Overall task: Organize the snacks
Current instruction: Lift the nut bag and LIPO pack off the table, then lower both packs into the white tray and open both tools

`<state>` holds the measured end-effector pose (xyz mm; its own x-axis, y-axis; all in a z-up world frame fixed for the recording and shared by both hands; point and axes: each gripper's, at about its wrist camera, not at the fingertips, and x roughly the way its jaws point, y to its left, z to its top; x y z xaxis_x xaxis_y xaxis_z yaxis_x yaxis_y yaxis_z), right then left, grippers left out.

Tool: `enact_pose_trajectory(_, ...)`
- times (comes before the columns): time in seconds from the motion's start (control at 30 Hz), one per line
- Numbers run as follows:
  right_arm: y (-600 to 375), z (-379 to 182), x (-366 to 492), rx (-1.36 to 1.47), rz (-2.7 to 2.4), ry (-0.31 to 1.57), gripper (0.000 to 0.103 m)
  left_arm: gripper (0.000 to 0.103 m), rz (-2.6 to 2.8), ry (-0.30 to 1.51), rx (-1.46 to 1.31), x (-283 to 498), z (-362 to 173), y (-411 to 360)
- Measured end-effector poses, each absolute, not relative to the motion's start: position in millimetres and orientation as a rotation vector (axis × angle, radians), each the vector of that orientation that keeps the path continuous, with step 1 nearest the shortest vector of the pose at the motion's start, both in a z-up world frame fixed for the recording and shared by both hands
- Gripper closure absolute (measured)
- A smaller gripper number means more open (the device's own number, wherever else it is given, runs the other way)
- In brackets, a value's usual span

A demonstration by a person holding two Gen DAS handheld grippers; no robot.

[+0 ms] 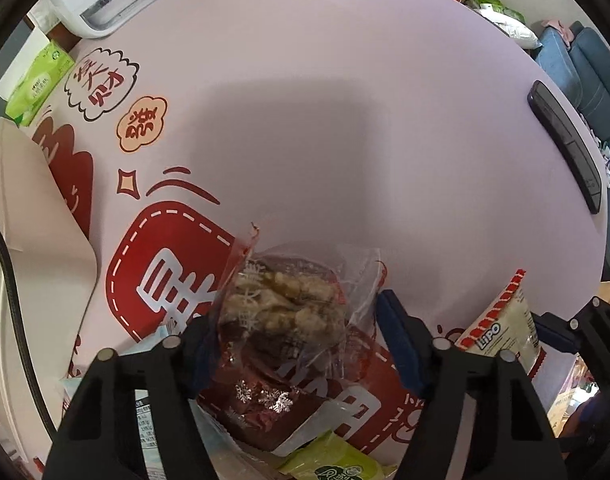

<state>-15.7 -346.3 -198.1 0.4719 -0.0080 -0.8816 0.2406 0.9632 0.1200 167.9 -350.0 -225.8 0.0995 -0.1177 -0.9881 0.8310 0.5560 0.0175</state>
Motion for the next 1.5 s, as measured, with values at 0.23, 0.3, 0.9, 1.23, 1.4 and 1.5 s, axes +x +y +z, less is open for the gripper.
enact_pose_trajectory(0.23,-349.0,-199.0,-14.2,0.253,-0.146,1.066,0.055,0.048,-0.781,1.221,0.715,157.1,-215.9,-339.0)
enact_pose_trajectory(0.3,-350.5,-197.5,-14.7,0.259,-0.148,1.06,0.055,0.05,-0.779,1.199,0.719,149.5,-211.6,-336.4)
enact_pose_trajectory(0.9,-329.9,-139.1,0.8,0.242,-0.098,0.979,0.055,0.055,-0.695,0.999,0.353,117.0,-58.5,-224.2)
enact_pose_trajectory(1.23,-275.7,-69.2,49.8,0.168,0.044,0.862,0.055,0.055,-0.518,0.858,0.173,141.2,21.0,-108.3)
enact_pose_trajectory(1.4,-254.6,-39.9,85.4,0.167,0.081,0.817,0.055,0.055,-0.439,0.83,0.129,162.7,43.2,-60.6)
enact_pose_trajectory(1.5,-243.1,-24.7,107.5,0.18,0.097,0.8,0.055,0.055,-0.4,0.821,0.108,180.5,50.2,-39.4)
